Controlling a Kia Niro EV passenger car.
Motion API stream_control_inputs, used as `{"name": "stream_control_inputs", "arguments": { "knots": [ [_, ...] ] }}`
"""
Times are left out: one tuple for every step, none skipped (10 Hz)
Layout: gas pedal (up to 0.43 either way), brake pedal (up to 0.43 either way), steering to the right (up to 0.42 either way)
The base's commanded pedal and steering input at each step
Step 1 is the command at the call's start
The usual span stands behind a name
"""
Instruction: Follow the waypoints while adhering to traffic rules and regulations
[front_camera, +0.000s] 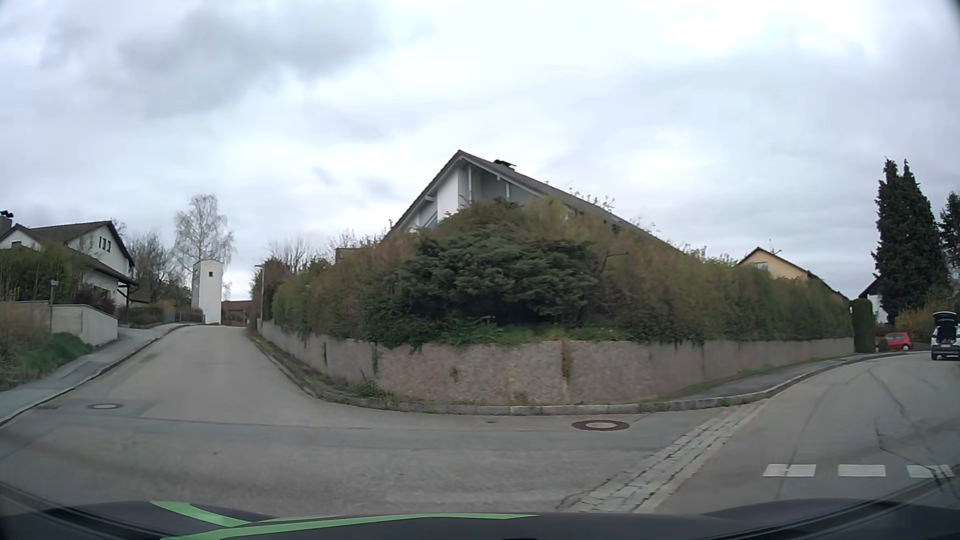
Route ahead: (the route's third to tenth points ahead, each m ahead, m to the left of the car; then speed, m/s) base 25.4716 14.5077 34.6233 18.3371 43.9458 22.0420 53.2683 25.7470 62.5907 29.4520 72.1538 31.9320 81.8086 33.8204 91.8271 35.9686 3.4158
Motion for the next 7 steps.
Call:
{"name": "stream_control_inputs", "arguments": {
  "knots": [
    [0.197, 0.000, -0.428],
    [0.197, 0.000, -0.422],
    [0.197, 0.000, -0.409],
    [0.209, 0.000, -0.393],
    [0.209, 0.000, -0.380],
    [0.209, 0.000, -0.373],
    [0.209, 0.000, -0.371]
  ]
}}
